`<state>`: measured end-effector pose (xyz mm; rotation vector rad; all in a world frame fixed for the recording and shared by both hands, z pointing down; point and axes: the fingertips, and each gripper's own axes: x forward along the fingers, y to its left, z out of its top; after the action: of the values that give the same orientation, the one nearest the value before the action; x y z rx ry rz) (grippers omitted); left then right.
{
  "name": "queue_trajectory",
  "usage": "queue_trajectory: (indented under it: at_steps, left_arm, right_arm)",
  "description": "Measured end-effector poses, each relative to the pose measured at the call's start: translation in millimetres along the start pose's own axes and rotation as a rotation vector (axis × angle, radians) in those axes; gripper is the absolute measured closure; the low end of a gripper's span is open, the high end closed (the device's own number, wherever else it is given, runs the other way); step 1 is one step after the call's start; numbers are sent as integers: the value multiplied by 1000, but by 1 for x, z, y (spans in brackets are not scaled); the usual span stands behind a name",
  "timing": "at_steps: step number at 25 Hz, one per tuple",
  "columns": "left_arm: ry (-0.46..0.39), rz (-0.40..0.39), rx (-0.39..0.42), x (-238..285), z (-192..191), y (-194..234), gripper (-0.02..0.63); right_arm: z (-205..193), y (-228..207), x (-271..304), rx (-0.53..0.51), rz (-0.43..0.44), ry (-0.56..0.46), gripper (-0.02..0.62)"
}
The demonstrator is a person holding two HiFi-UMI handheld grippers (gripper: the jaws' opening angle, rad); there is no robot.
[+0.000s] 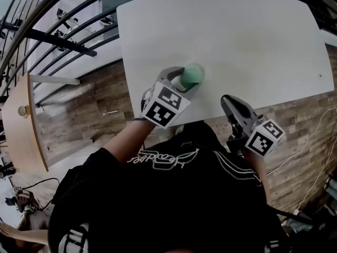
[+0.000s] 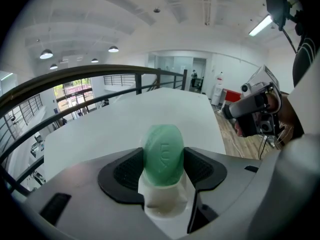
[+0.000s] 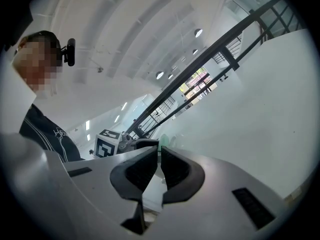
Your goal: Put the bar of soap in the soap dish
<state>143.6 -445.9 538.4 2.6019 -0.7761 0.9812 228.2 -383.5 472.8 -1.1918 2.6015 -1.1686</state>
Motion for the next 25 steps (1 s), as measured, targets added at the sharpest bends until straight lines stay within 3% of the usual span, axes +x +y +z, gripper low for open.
queue_trajectory:
  at_steps: [25]
  left_arm:
    - [61, -2, 38, 15, -11, -8, 345]
  right_arm:
    - [-3, -3, 2, 6, 9, 9, 569]
